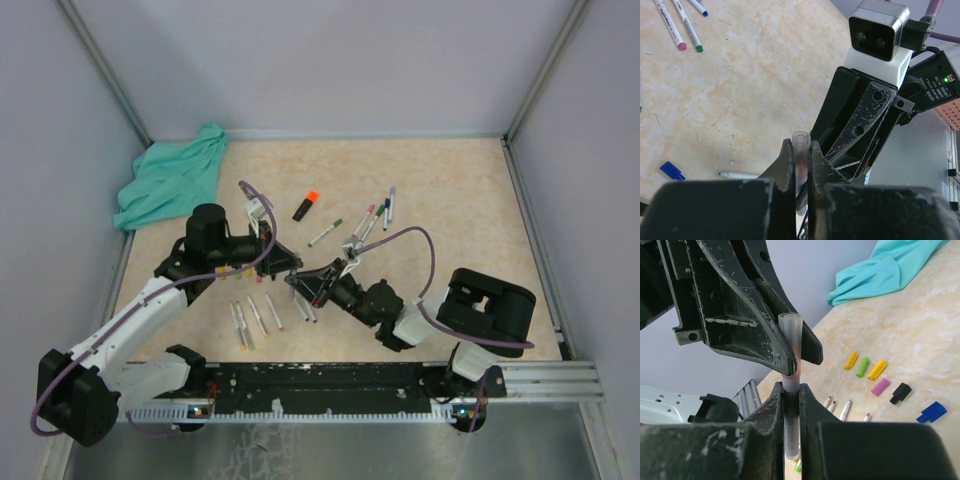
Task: Open the pen caps
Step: Open the pen cap from the pen, then place the pen at the center of the board.
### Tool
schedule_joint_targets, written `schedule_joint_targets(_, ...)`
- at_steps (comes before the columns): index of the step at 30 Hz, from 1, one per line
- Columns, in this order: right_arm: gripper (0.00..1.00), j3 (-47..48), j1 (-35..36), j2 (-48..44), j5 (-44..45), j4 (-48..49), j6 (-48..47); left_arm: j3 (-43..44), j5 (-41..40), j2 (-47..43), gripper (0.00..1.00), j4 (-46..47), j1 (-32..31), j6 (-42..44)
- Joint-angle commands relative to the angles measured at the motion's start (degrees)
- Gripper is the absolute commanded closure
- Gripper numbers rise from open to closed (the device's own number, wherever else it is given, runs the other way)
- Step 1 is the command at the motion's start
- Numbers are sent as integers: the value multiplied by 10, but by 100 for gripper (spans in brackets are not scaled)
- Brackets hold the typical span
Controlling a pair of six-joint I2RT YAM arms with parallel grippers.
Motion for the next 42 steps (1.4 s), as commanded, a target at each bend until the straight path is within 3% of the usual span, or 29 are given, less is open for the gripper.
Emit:
schedule_joint_targets(1, 98, 29, 6, -1, -7, 12, -11, 4, 20, -3, 100, 17, 4, 4)
schedule_joint_targets(6, 73, 30, 6, 10, -7, 25, -2, -2, 20, -21, 100, 35, 22, -10)
schedule_joint_targets(13, 70, 40, 6, 26, -17, 38, 9, -9, 43, -24, 100, 60, 39, -29)
schedule_joint_targets(16, 75, 39, 6, 26, -16, 41, 10, -12, 48, -25, 100, 68, 43, -34)
schedule_joint_targets(19, 100, 46, 6, 26, -25, 33, 9, -12, 46, -24, 100, 71, 45, -35)
schedule_joint_targets(24, 100, 65, 14, 25, -40, 7, -2, 15, -80, -18, 100, 132, 81, -107)
schedule_joint_targets(28, 100, 57, 17, 22, -35, 1, 2, 113, -168, 21, 100, 152, 107, -150)
schedule_joint_targets(36, 100, 56, 23, 16, -31, 1, 4, 214, -197, 49, 100, 125, 162, -153)
schedule_joint_targets(39, 100, 50, 29, -25, 19, -79, -5, 191, -190, 27, 100, 118, 162, -127)
schedule_joint_targets(42, 100, 102, 66, -116, 151, -385, -38, 132, -165, -2, 100, 100, 162, -97)
